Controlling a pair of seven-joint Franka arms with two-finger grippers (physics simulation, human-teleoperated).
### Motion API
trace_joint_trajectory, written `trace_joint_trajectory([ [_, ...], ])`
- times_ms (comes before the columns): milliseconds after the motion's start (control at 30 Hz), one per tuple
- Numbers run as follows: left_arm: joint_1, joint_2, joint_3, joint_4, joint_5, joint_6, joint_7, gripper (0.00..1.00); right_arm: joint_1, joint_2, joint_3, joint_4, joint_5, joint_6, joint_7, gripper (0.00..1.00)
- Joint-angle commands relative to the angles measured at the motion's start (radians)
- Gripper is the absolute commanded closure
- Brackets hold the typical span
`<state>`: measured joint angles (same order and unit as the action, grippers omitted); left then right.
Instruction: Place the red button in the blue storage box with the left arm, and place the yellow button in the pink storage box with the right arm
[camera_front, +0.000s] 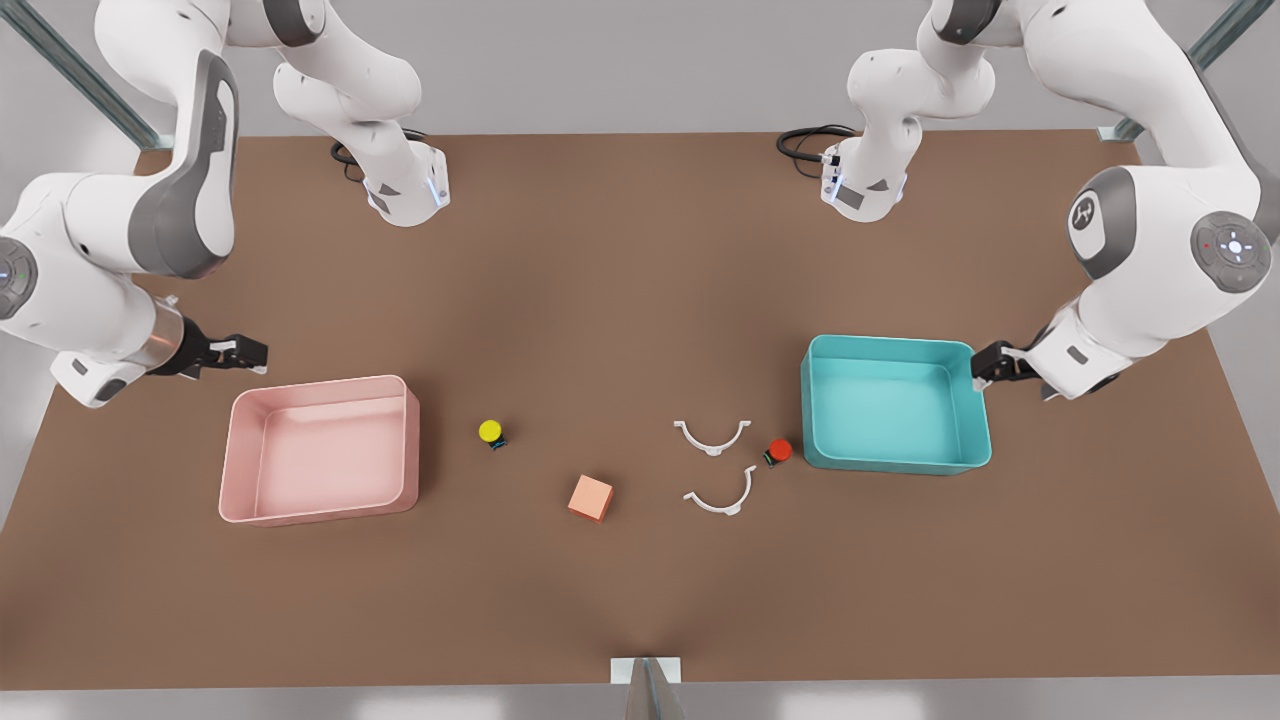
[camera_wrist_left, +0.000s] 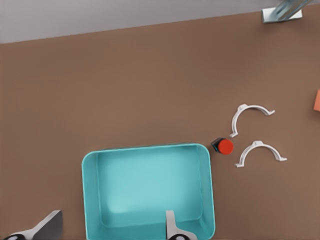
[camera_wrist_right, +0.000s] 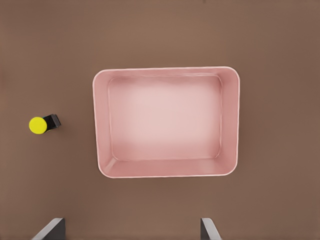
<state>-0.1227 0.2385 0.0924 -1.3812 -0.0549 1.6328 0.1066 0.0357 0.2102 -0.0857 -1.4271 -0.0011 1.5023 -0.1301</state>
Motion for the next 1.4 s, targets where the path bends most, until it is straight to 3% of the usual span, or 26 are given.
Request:
trace_joint_trajectory([
  [0,0.000,0.007,0.000,0.001,0.000,0.006,-0.079,0.00,-0.002,0.000,0.000,0.000,0.000,0.003,-0.006,0.00],
  [100,-0.066,0.061,-0.016,0.005,-0.003,0.044,0.204,0.00,0.009,0.021,0.003,-0.006,0.000,0.010,-0.020,0.00],
  [200,-0.179,0.111,-0.022,-0.002,0.007,0.127,0.506,0.00,0.010,0.061,0.014,-0.090,0.007,0.162,-0.013,0.00],
  [367,-0.235,0.186,-0.040,-0.110,-0.002,0.412,1.090,0.00,0.010,0.081,0.040,-0.228,0.010,0.296,0.041,0.00],
  [533,-0.292,0.170,-0.040,-0.331,-0.013,0.722,1.088,0.00,0.010,0.092,0.193,-0.332,0.010,0.437,0.296,0.00],
  [600,-0.293,0.173,-0.039,-0.398,-0.013,0.825,1.088,0.00,0.012,0.120,0.212,-0.339,0.010,0.460,0.306,0.00],
  [833,-0.316,0.269,-0.040,-0.418,-0.052,0.858,0.999,0.00,0.156,0.296,0.235,-0.322,0.006,0.780,0.486,0.00],
  [1200,-0.319,0.380,-0.040,-0.426,-0.063,0.863,0.947,0.00,0.199,0.400,0.233,-0.311,0.009,0.931,0.567,0.00],
  [1233,-0.319,0.381,-0.040,-0.426,-0.063,0.863,0.947,0.01,0.201,0.400,0.233,-0.319,0.007,0.935,0.569,0.00],
  [1300,-0.319,0.381,-0.040,-0.426,-0.080,0.857,0.921,0.23,0.202,0.390,0.235,-0.358,0.009,0.961,0.572,0.00],
  [1367,-0.321,0.383,-0.040,-0.426,-0.082,0.854,0.918,0.27,0.217,0.353,0.235,-0.447,0.009,1.027,0.578,0.00],
])
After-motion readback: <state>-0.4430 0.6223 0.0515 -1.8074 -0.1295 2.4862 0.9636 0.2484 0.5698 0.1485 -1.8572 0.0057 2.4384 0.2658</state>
